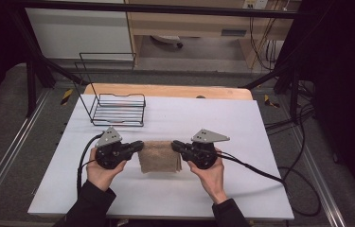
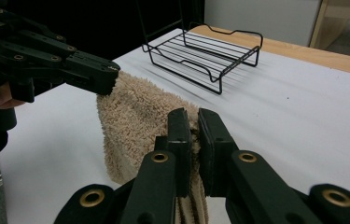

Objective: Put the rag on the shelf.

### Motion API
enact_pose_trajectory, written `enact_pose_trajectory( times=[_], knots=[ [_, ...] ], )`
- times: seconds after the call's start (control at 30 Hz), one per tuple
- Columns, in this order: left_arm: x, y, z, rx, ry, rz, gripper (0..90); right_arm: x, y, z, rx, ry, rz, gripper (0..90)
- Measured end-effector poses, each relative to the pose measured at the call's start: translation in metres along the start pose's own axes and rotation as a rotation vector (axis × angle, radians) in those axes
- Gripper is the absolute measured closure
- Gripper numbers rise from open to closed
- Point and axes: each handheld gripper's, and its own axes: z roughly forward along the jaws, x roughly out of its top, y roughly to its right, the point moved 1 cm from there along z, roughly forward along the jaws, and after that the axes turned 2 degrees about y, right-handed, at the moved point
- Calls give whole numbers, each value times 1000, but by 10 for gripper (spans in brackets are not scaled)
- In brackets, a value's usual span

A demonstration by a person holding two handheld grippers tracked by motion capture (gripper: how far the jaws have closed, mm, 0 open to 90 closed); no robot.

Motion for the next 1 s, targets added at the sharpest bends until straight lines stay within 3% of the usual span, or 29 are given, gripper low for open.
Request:
enact_pose_trajectory(
  times=[0.63, 1.0],
  knots=[
    [10, -17, -24, 34, 86, 3, 861, 22, -13, 17, -10, 64, -34, 841],
    [15, -30, -40, 79, 136, 2, 861, 37, -24, 34, -11, 97, -60, 842]
  ],
)
